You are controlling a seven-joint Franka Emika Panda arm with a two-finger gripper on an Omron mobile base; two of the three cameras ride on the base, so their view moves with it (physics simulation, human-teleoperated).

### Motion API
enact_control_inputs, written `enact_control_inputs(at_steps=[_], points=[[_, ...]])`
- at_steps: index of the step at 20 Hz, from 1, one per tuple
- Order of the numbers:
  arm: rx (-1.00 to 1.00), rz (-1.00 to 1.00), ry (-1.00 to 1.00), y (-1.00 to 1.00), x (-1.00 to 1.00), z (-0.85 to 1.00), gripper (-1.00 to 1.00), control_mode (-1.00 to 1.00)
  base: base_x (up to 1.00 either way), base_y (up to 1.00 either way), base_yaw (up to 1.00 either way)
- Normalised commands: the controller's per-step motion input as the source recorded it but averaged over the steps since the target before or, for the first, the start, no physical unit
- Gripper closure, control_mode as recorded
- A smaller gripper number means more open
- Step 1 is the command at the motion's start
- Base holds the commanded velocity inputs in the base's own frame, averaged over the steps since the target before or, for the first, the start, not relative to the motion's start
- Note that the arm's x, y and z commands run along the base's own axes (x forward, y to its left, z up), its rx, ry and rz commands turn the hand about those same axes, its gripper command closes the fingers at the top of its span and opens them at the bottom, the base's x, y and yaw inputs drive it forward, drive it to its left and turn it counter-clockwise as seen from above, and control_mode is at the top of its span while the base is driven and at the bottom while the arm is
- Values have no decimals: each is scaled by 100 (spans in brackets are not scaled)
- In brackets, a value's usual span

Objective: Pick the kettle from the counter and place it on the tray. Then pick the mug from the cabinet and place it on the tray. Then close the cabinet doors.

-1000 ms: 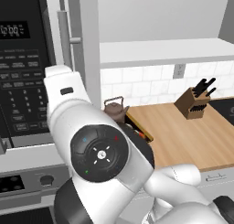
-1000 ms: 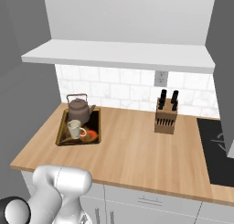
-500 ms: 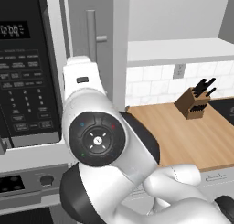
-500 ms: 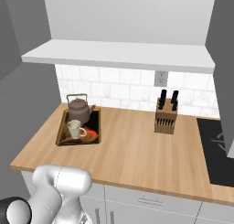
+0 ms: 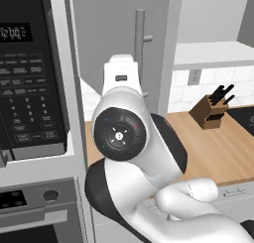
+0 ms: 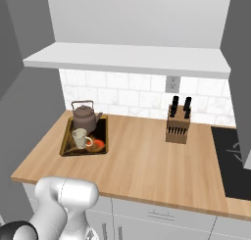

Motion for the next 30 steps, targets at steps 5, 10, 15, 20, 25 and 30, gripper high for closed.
enact_control_inputs(at_steps=[5, 10, 15, 20, 25, 30], points=[[0, -21, 0, -62, 55, 0, -100, -100, 0, 0, 0], [0, -21, 0, -64, 55, 0, -100, -100, 0, 0, 0], [0, -19, 0, -67, 60, 0, -100, -100, 0, 0, 0], [0, -19, 0, -69, 60, -1, -100, -100, 0, 0, 0], [0, -12, 0, -74, 63, -4, -100, -100, 0, 0, 0], [0, -1, 0, -73, 56, -5, -100, -100, 0, 0, 0]])
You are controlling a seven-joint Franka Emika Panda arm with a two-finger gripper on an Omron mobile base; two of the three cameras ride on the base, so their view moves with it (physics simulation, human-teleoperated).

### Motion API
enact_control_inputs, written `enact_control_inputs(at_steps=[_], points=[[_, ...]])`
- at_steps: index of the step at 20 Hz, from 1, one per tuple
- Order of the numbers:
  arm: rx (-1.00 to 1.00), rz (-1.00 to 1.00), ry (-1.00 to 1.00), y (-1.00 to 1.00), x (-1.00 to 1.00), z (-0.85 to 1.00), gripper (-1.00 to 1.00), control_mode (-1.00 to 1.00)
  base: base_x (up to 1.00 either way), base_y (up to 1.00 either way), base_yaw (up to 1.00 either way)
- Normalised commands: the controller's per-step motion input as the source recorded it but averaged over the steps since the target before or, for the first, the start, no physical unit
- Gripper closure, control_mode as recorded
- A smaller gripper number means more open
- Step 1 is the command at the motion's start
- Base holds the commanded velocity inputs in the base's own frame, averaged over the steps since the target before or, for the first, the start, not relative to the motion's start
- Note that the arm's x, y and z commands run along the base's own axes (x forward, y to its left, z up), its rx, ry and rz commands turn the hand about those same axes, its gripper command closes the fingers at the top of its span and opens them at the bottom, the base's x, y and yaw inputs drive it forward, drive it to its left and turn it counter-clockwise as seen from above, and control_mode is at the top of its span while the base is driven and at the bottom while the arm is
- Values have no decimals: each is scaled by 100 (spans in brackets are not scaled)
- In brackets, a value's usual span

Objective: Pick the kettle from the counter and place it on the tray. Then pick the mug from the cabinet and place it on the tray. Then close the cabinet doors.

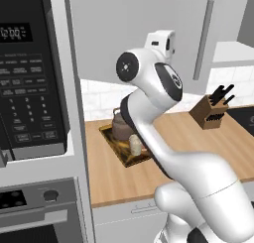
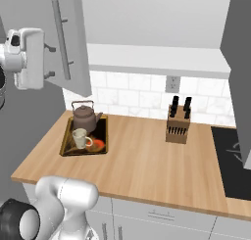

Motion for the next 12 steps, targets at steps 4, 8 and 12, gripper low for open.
enact_control_inputs(at_steps=[4, 8, 12], points=[[1, 0, -1, -68, 48, -13, -100, -100, 0, 0, 0], [11, 12, -1, -53, 61, -11, -100, -100, 0, 0, 0], [20, 24, 0, -42, 66, -6, -100, -100, 0, 0, 0]])
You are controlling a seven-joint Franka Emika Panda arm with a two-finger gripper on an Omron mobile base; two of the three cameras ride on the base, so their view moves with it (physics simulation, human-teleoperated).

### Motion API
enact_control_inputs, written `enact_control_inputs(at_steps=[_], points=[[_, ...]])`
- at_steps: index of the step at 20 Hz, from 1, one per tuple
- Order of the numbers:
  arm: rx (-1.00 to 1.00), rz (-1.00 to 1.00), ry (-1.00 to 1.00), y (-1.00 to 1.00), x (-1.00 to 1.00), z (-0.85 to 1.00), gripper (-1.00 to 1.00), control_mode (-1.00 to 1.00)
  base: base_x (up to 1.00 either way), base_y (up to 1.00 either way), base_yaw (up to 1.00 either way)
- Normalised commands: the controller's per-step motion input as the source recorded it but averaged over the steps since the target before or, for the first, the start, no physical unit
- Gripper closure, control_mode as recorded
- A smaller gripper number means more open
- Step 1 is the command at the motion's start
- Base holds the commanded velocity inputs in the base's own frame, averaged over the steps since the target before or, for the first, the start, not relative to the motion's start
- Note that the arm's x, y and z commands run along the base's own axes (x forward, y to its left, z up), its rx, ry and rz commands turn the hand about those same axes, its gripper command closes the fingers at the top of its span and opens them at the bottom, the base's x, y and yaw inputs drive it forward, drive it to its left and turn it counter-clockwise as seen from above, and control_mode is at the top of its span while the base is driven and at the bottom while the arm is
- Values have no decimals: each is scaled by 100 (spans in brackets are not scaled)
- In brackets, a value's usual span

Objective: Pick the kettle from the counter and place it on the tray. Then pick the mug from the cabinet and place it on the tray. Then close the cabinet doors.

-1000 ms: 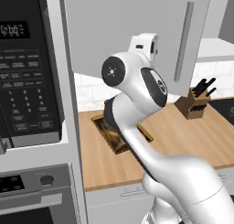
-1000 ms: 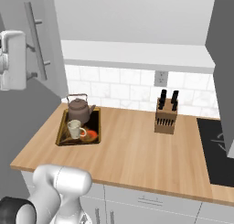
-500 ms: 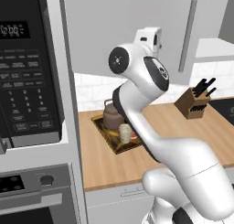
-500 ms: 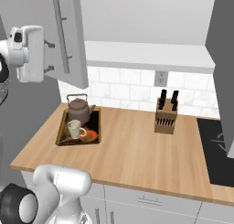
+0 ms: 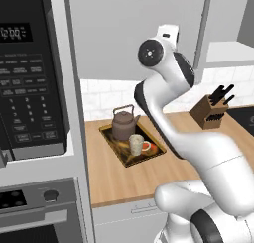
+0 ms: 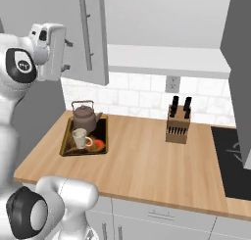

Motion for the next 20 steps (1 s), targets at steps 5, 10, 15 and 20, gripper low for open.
enact_control_inputs(at_steps=[5, 10, 15, 20], points=[[18, 28, -6, -19, 46, -7, -100, -100, 0, 0, 0], [10, 29, -11, 0, 51, -28, -100, -100, 0, 0, 0], [8, 28, -14, 0, 61, -26, -100, -100, 0, 0, 0], [1, 22, -4, 1, 49, -13, -100, -100, 0, 0, 0]])
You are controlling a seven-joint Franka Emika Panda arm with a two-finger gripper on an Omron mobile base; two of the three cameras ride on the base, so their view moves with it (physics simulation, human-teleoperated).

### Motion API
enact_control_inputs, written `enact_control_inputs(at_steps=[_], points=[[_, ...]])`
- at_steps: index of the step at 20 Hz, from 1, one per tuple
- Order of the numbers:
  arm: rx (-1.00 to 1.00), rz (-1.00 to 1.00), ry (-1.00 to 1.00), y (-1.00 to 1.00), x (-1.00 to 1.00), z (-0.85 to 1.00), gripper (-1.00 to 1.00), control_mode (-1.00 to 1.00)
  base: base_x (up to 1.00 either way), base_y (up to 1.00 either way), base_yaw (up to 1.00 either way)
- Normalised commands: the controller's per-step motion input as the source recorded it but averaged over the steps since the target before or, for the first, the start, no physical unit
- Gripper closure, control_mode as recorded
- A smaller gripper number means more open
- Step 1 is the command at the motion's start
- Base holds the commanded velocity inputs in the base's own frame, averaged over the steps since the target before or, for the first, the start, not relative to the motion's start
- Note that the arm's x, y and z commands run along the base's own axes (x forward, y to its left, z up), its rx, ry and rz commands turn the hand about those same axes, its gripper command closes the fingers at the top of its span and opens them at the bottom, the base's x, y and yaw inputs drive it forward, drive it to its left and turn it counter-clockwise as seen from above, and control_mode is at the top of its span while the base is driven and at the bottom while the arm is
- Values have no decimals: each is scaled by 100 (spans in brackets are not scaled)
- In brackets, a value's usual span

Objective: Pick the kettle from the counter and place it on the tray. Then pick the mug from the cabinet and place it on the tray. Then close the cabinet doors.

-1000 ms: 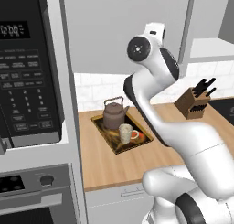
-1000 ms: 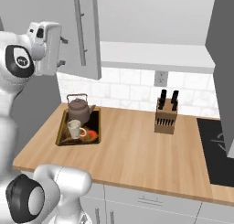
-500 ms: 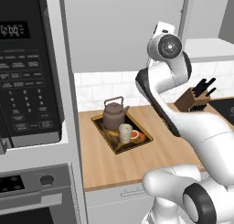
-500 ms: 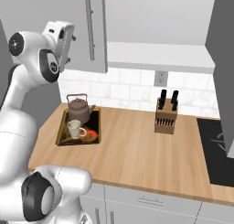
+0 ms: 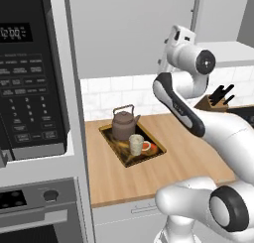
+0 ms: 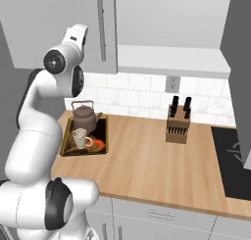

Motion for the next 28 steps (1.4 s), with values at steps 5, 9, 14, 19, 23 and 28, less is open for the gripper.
enact_control_inputs(at_steps=[5, 9, 14, 19, 23, 28], points=[[0, 18, -1, 1, 16, -17, -100, -100, 0, 0, 0], [-3, 11, -12, 0, -2, -3, -100, -100, 0, 0, 0], [-4, 0, -20, -12, -28, 1, -100, -100, 0, 0, 0], [-13, 0, -6, -12, -40, 5, -100, -100, 0, 0, 0], [-17, 0, 0, -23, -29, 10, -100, -100, 0, 0, 0], [16, -37, 11, -21, -32, 19, -100, -100, 0, 0, 0]])
